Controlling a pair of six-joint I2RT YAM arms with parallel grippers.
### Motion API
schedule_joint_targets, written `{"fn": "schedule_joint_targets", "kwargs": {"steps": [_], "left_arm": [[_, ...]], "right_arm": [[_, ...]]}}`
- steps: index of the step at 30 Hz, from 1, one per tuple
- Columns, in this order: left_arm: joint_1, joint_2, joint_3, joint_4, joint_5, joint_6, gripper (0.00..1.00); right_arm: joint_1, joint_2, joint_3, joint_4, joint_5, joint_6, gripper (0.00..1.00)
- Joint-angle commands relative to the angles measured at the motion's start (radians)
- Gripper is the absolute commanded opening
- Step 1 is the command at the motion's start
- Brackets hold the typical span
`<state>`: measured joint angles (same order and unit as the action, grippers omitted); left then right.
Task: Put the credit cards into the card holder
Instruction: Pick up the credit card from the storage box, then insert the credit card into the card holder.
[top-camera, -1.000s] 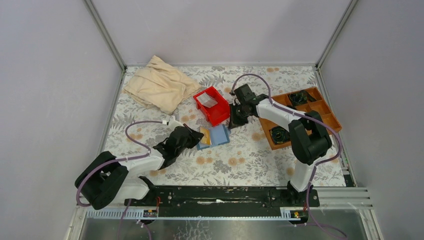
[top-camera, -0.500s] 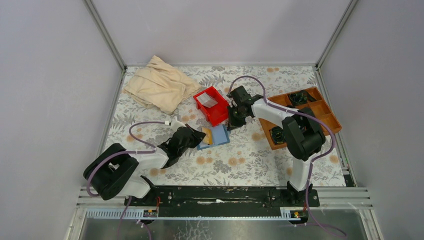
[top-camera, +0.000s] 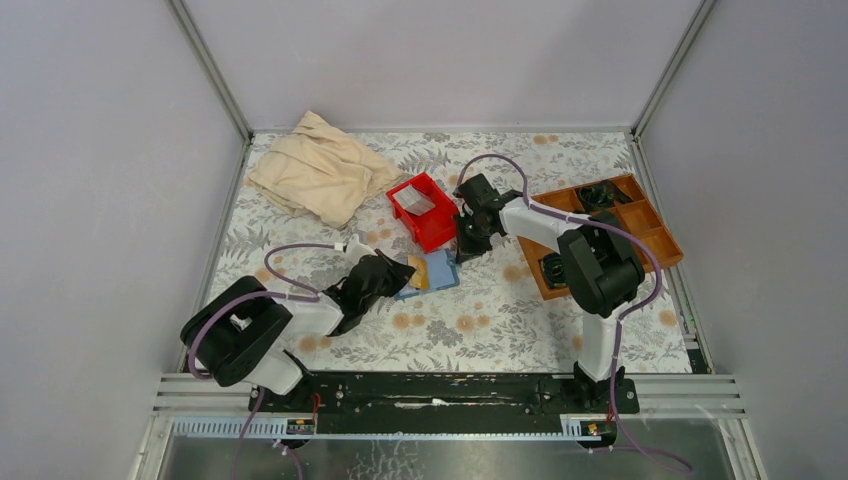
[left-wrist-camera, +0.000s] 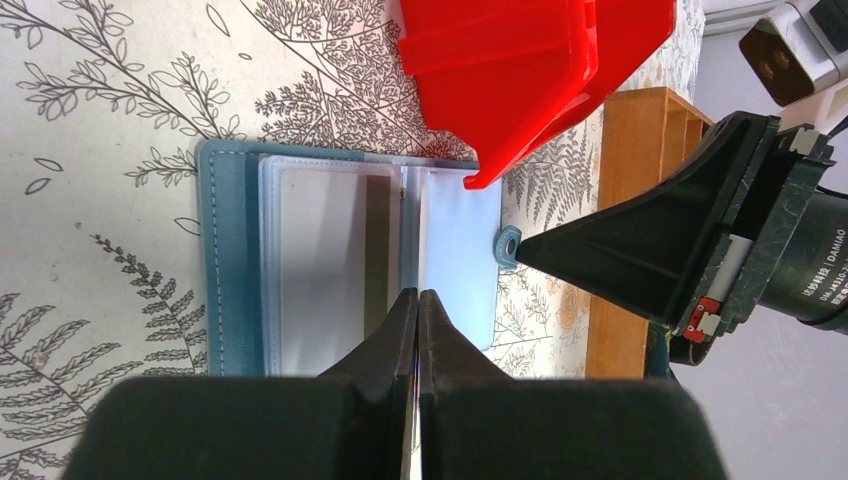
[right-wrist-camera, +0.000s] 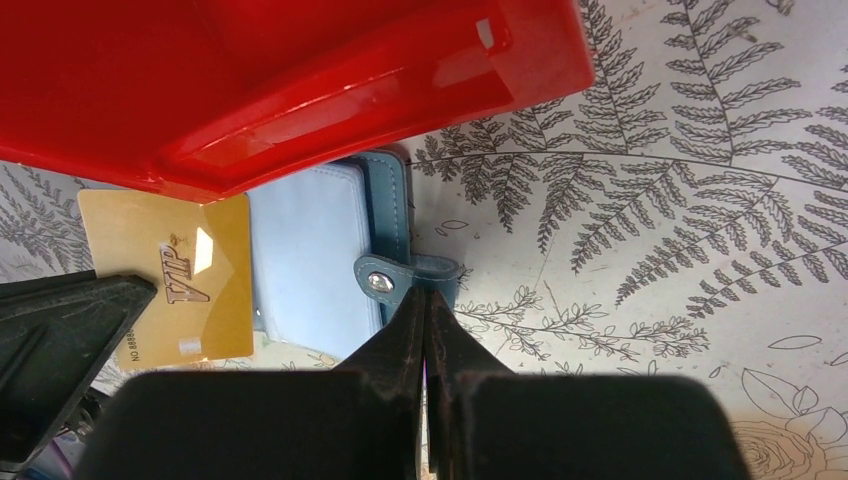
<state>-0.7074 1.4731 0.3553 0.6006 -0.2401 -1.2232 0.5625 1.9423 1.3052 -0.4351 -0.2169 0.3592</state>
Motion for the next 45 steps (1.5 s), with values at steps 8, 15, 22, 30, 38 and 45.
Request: {"fn": "schedule_joint_targets", "kwargs": {"steps": [8, 15, 22, 30, 38, 45], "left_arm": [[-0.026, 0.035, 0.010, 0.052, -0.071, 0.001, 0.00], [-0.038, 0.063, 0.010, 0.067, -0.090, -0.004, 0.00], [-0.047, 0.067, 0.002, 0.077, -0.116, -0.026, 0.00], [-0.054, 0.082, -0.018, 0.143, -0.131, -0.044, 0.00], [-0.057, 0.134, -0.053, 0.254, -0.130, -0.058, 0.00], [-0.058, 0.177, -0.093, 0.366, -0.136, -0.070, 0.00]], "right_arm": [[0.034, -0.090, 0.020, -0.006, 0.095, -0.009, 0.00], [0.067, -0.142, 0.011, -0.017, 0.102, -0.003, 0.00], [0.099, -0.128, -0.008, -0.011, 0.092, 0.005, 0.00], [0.105, -0.072, -0.015, 0.004, 0.103, 0.004, 0.00], [0.105, -0.025, -0.026, 0.010, 0.128, 0.003, 0.00], [0.105, -0.014, -0.024, -0.005, 0.199, 0.006, 0.00]]}}
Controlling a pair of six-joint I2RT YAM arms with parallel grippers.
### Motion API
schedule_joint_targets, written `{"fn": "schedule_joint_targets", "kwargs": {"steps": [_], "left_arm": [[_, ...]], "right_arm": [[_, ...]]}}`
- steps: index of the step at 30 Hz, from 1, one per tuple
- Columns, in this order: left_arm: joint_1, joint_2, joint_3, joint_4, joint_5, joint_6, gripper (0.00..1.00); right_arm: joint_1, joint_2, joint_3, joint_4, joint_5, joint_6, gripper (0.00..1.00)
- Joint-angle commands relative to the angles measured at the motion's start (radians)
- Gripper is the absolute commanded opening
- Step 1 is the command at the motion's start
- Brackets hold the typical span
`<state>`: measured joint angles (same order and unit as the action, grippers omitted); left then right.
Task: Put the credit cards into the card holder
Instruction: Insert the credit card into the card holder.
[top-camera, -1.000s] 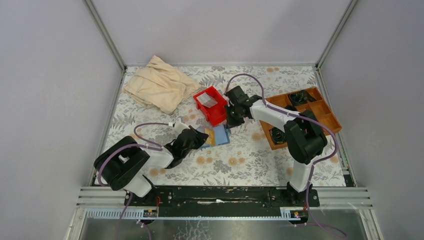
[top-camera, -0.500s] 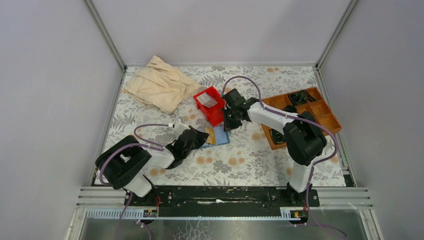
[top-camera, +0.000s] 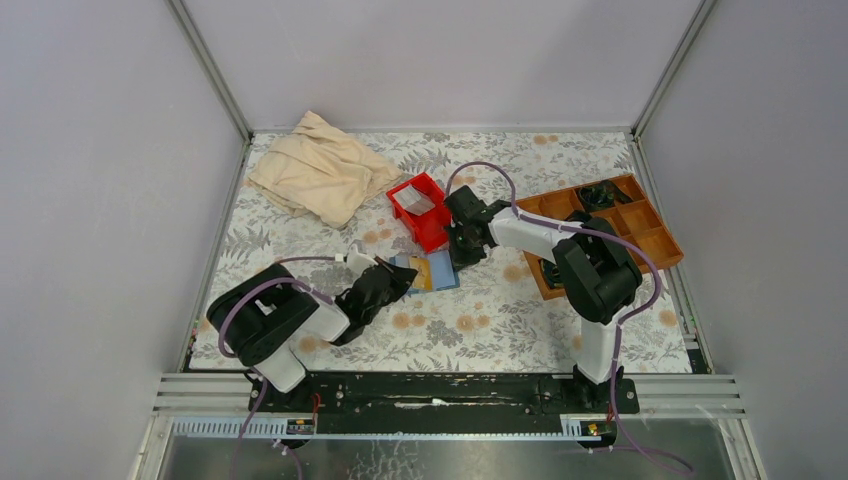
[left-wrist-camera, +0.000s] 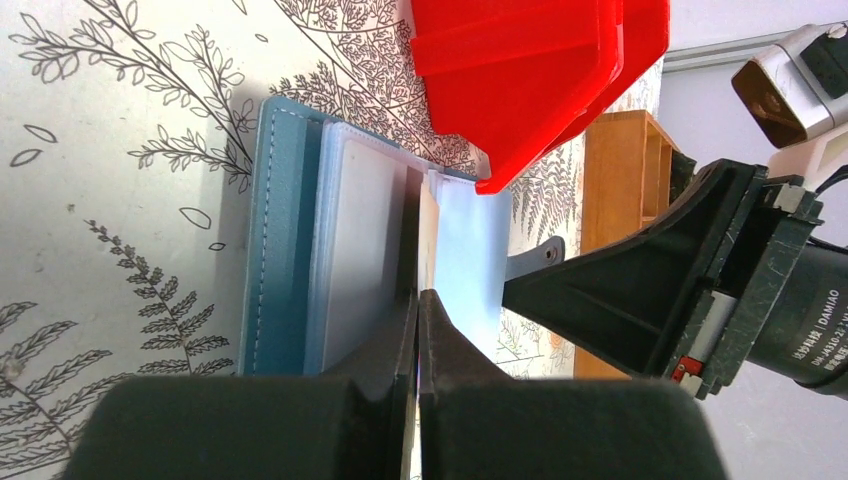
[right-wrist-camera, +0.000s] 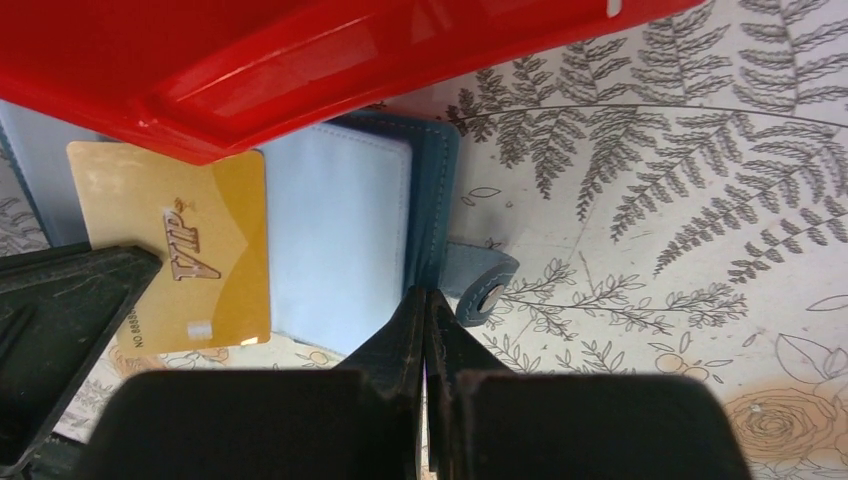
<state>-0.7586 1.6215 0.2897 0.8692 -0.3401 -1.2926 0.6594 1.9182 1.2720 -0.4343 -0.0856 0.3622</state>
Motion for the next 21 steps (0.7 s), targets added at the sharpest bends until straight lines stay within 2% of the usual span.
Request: {"fn": "schedule_joint_targets", "kwargs": {"steps": [1, 21], "left_arm": [[-0.008, 0.030, -0.029, 0.105, -0.036, -0.001, 0.00], [0.002, 0.174, -0.036, 0.345, 0.051, 0.011, 0.00]], "right_arm": [[0.008, 0.015, 0.012, -0.012, 0.078, 0.004, 0.00], [0.008, 0.066, 0.036, -0.058, 0.104, -0.006, 0.00]]}}
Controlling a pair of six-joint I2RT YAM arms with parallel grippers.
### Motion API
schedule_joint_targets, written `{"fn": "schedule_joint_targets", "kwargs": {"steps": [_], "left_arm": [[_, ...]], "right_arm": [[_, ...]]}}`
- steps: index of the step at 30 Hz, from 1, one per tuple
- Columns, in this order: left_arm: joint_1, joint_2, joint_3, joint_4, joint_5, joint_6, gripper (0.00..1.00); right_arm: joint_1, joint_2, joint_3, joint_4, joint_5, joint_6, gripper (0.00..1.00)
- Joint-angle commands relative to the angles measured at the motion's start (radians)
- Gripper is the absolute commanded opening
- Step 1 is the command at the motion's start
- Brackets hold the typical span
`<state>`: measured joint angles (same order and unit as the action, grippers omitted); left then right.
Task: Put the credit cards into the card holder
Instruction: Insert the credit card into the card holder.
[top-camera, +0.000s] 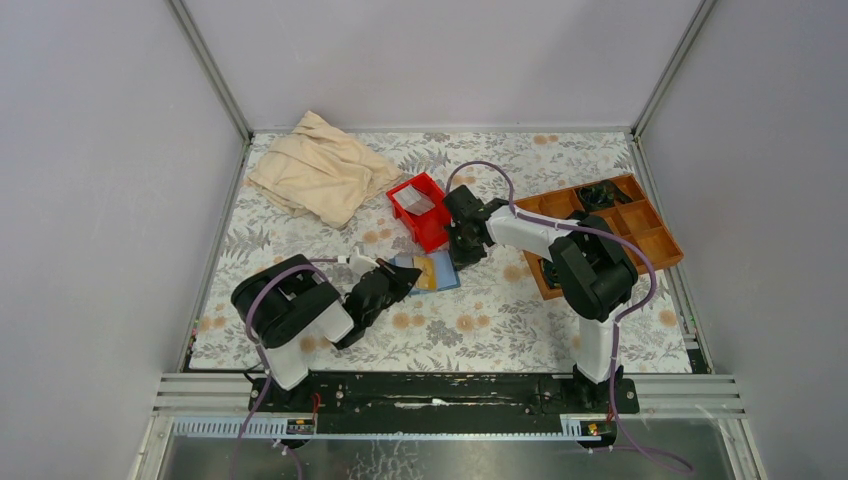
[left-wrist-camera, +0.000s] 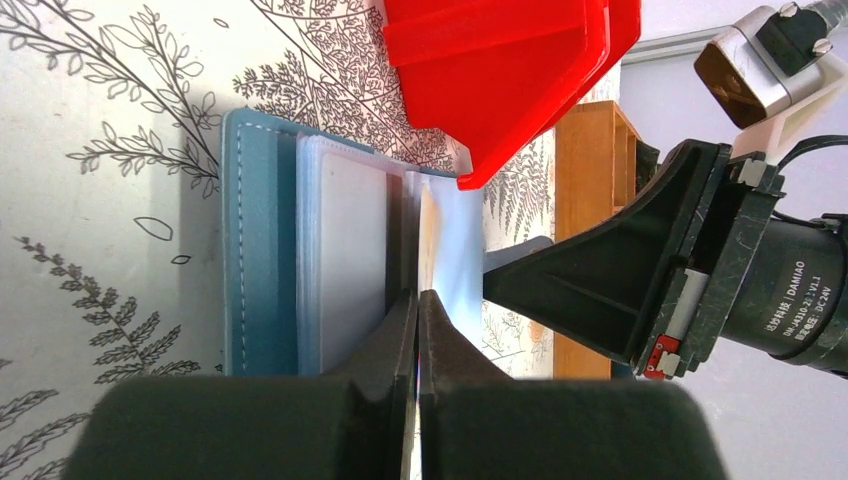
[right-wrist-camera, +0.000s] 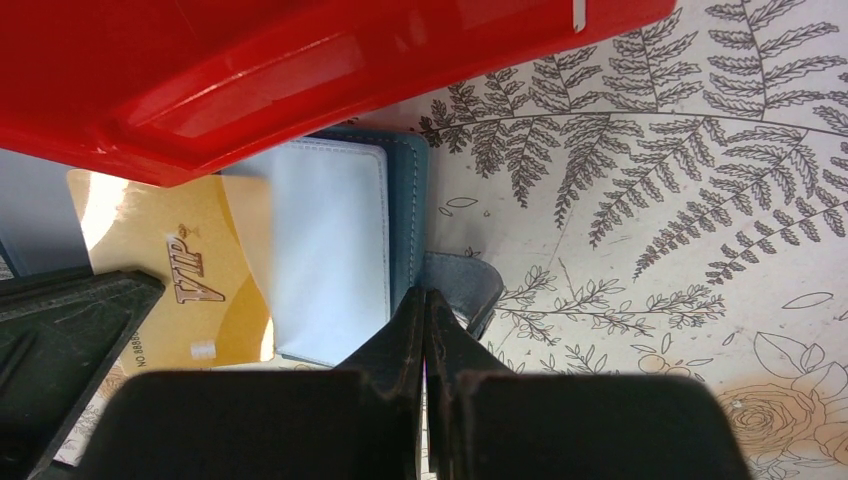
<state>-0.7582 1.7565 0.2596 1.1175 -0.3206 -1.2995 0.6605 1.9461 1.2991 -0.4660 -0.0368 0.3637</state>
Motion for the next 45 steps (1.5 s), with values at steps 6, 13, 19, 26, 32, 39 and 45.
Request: {"fn": "schedule_joint_targets", "kwargs": {"steps": [6, 13, 19, 26, 32, 39, 45], "left_arm": [[0.010, 0.049, -0.015, 0.105, 0.025, 0.015, 0.00], [0.014, 0.064, -0.033, 0.120, -0.013, -0.004, 0.00], [0.031, 0.110, -0.035, 0.169, -0.013, -0.029, 0.00], [0.043, 0.133, -0.028, 0.179, -0.016, -0.044, 0.00], [0.044, 0.126, -0.003, 0.127, -0.014, -0.042, 0.00], [0.036, 0.105, 0.024, 0.039, -0.033, -0.034, 0.00], [0.019, 0.088, 0.042, -0.013, -0.038, -0.012, 0.00]], "right_arm": [[0.007, 0.039, 0.007, -0.028, 0.057, -0.011, 0.00], [0.007, 0.042, 0.006, -0.030, 0.055, -0.009, 0.00], [0.007, 0.044, -0.001, -0.033, 0.053, -0.008, 0.00], [0.007, 0.042, -0.006, -0.033, 0.057, -0.008, 0.00], [0.007, 0.041, -0.008, -0.031, 0.057, -0.005, 0.00], [0.007, 0.037, -0.013, -0.030, 0.057, -0.005, 0.00], [0.007, 0.036, -0.016, -0.028, 0.057, -0.005, 0.00]]}}
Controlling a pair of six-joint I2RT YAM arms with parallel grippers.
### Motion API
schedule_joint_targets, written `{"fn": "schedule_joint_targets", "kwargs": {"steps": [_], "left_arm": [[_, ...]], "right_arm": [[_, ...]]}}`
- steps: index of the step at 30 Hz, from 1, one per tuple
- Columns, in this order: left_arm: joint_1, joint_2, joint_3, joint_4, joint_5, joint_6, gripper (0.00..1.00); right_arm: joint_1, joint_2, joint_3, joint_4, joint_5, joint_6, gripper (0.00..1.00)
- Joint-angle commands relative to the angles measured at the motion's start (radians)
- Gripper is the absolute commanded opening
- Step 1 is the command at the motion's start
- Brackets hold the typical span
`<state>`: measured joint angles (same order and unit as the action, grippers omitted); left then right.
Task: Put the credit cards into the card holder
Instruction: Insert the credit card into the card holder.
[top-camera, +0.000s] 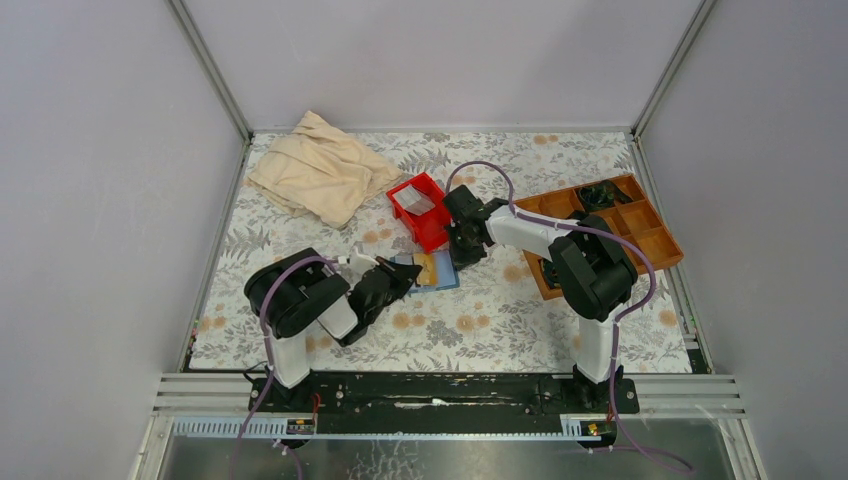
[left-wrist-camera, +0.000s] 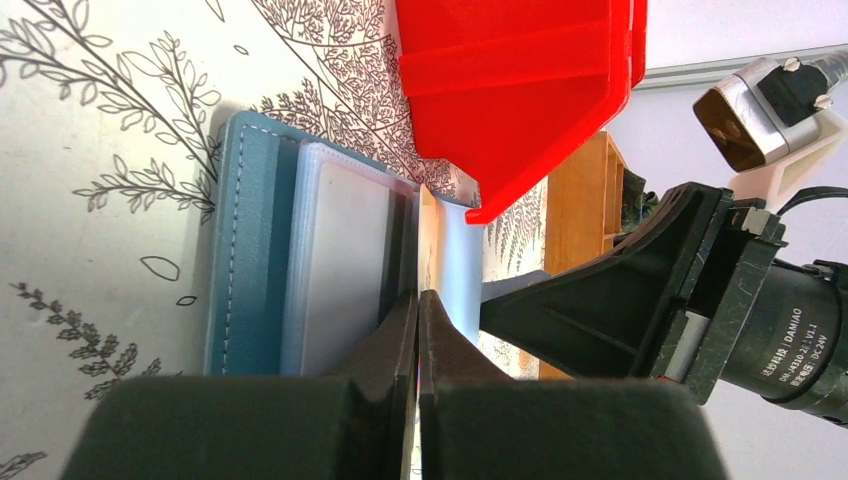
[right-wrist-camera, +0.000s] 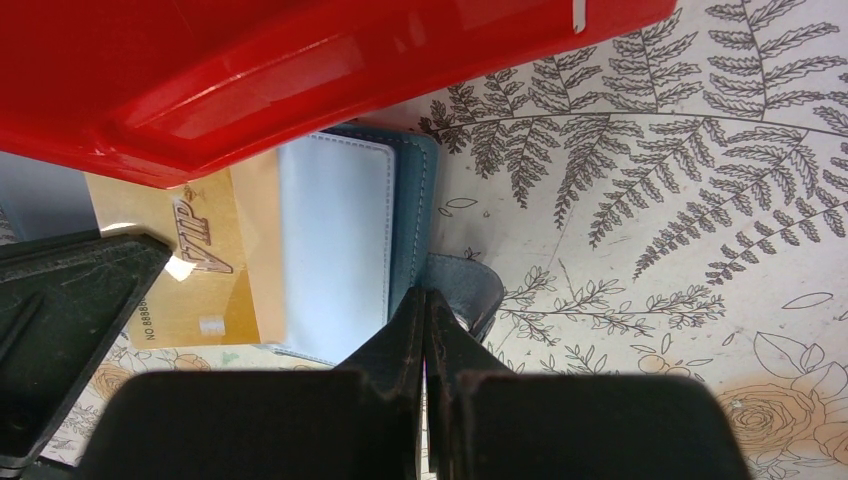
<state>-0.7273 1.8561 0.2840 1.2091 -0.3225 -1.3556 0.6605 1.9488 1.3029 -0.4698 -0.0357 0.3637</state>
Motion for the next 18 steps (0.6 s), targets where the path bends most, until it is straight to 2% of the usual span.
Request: {"fn": "schedule_joint_targets", "kwargs": {"steps": [1, 10, 18], "left_arm": [[-0.017, -0.018, 0.021, -0.116, -0.036, 0.052, 0.00], [-0.075, -0.056, 0.084, -0.268, -0.026, 0.115, 0.06], [-0.101, -0.126, 0.098, -0.429, -0.035, 0.150, 0.21]], "right_arm": [[0.007, 0.033, -0.018, -0.024, 0.055, -0.004, 0.00], [0.007, 0.033, -0.019, -0.017, 0.047, 0.002, 0.00], [0.007, 0.032, -0.019, -0.006, 0.036, 0.009, 0.00]]}}
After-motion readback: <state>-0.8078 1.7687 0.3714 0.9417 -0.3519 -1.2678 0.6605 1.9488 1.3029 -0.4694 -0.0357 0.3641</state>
